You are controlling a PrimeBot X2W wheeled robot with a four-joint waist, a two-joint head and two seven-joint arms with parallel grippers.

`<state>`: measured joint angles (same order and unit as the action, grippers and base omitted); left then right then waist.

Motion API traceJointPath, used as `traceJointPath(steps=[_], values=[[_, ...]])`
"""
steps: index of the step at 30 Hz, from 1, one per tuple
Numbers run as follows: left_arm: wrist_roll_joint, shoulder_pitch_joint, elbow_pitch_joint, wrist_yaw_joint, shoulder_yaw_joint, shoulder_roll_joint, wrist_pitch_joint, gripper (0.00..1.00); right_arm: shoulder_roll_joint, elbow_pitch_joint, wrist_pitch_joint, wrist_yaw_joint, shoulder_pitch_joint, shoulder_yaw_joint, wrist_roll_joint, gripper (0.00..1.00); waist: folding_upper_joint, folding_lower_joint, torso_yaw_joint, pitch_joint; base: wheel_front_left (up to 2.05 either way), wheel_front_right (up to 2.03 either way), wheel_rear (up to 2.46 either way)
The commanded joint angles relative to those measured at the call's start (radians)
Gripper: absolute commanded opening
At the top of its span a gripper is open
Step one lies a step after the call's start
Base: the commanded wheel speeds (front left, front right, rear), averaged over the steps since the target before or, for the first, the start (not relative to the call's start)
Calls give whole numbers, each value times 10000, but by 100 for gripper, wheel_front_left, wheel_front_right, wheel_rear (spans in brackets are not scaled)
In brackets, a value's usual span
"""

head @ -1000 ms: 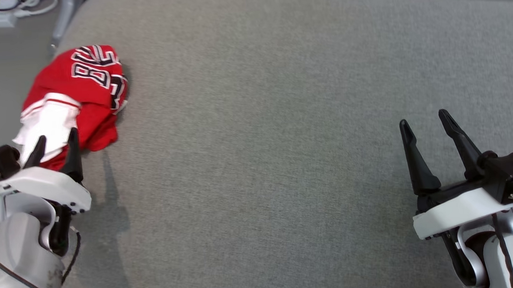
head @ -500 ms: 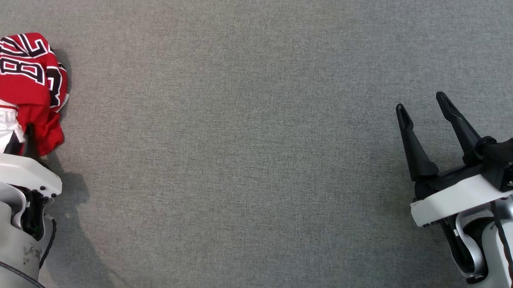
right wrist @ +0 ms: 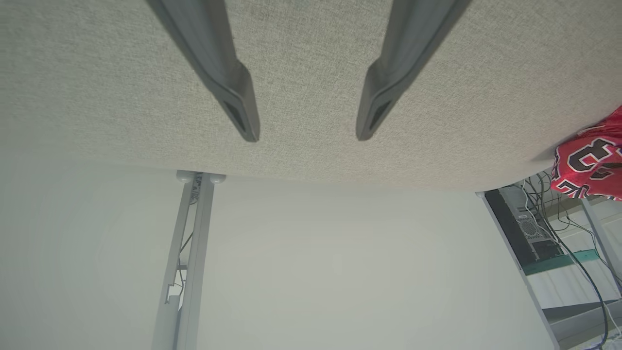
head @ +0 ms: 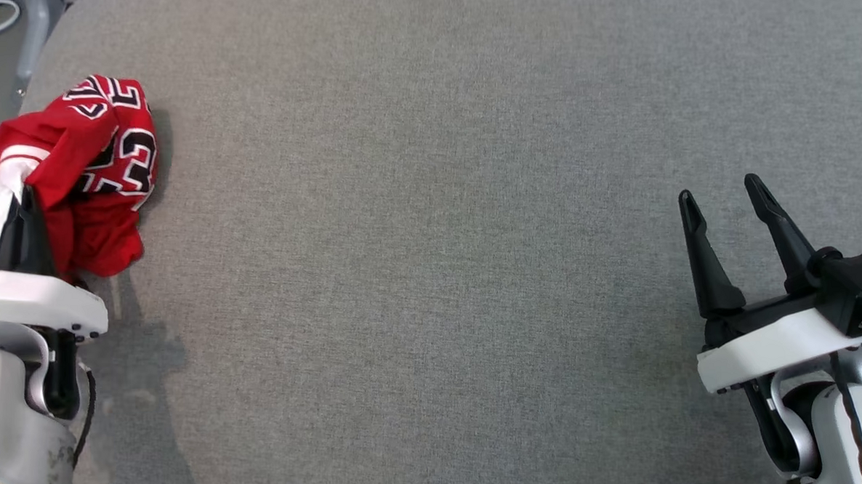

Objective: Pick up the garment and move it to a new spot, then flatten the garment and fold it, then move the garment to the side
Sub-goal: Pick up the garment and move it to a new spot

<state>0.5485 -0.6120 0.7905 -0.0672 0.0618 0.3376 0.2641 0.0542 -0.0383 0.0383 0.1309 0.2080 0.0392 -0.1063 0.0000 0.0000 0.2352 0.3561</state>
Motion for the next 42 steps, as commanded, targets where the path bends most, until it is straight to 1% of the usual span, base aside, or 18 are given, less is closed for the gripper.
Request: traceJointPath(steps=[1,7,11,14,19,24,28,33,34,37,42], values=[[-132,333,-426,114,-111,-36,5,0,11,71,99,-3,-159,-36,-64,100,0,0,-17,-388,0,0,0],[-693,2567,-2909,760,-424,-500,5,0,-12,414,328,-5,-640,-59,-328,100,0,0,-250,-1528,0,0,0],[-850,3966,-4488,1144,-281,-752,-68,0,-13,478,338,-3,-1003,-82,-548,100,0,0,-383,-2109,0,0,0],[-920,4829,-5700,1375,-131,-838,-381,0,-15,448,283,-3,-1154,-62,-662,100,0,0,-469,-2354,0,0,0],[-1109,5917,-7518,1826,101,-939,-908,0,-10,348,253,-5,-1360,-95,-782,100,0,0,-649,-2614,0,0,0],[-1372,6374,-8859,2047,503,-973,-1355,0,-8,222,227,-3,-1361,-26,-834,100,0,0,-1103,-2678,0,0,0],[-1571,6113,-9470,1986,961,-1037,-1657,0,-9,93,231,-3,-1238,107,-914,100,0,0,-1797,-2589,0,0,0],[-1826,5300,-9541,1766,1553,-1141,-1910,0,-3,95,348,-5,-1056,335,-1009,100,0,0,-2946,-2329,0,0,0],[-1826,5300,-9541,1766,1553,-1141,-1910,0,-3,95,348,-5,-1056,335,-1009,100,0,0,-2946,-2329,0,0,0],[-1896,4693,-9149,1477,1802,-1092,-1964,0,-12,194,463,-3,-933,459,-1097,100,0,0,-3695,-2137,0,0,0],[-2145,3788,-8425,1088,2474,-1251,-2151,0,-12,390,727,-3,-819,549,-1357,100,0,0,-4837,-1667,0,0,0]])
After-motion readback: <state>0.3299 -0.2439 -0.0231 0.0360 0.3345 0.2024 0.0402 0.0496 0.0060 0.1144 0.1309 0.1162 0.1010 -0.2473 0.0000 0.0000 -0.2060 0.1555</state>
